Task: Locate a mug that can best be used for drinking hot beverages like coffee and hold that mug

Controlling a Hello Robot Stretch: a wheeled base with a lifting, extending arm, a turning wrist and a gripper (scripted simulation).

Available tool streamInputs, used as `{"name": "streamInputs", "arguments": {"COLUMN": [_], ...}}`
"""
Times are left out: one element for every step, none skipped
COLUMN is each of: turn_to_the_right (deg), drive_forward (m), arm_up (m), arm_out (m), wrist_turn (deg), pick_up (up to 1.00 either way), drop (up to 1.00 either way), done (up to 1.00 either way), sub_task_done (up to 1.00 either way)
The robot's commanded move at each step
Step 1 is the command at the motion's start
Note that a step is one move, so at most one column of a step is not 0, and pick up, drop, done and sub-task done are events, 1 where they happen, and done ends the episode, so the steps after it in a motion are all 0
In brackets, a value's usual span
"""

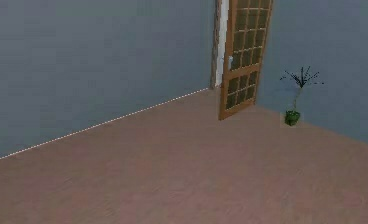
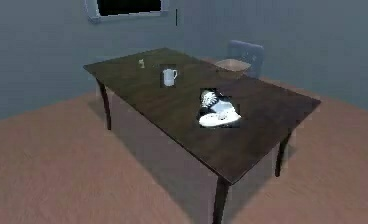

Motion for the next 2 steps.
{"name": "streamInputs", "arguments": {"turn_to_the_right": [45.0, 6.0], "drive_forward": [0.0, 0.0], "arm_up": [0.0, 0.0], "arm_out": [0.0, 0.0], "wrist_turn": [0.0, 0.0], "pick_up": [0.0, 0.0], "drop": [0.0, 0.0], "done": [0.0, 0.0], "sub_task_done": [0.0, 0.0]}}
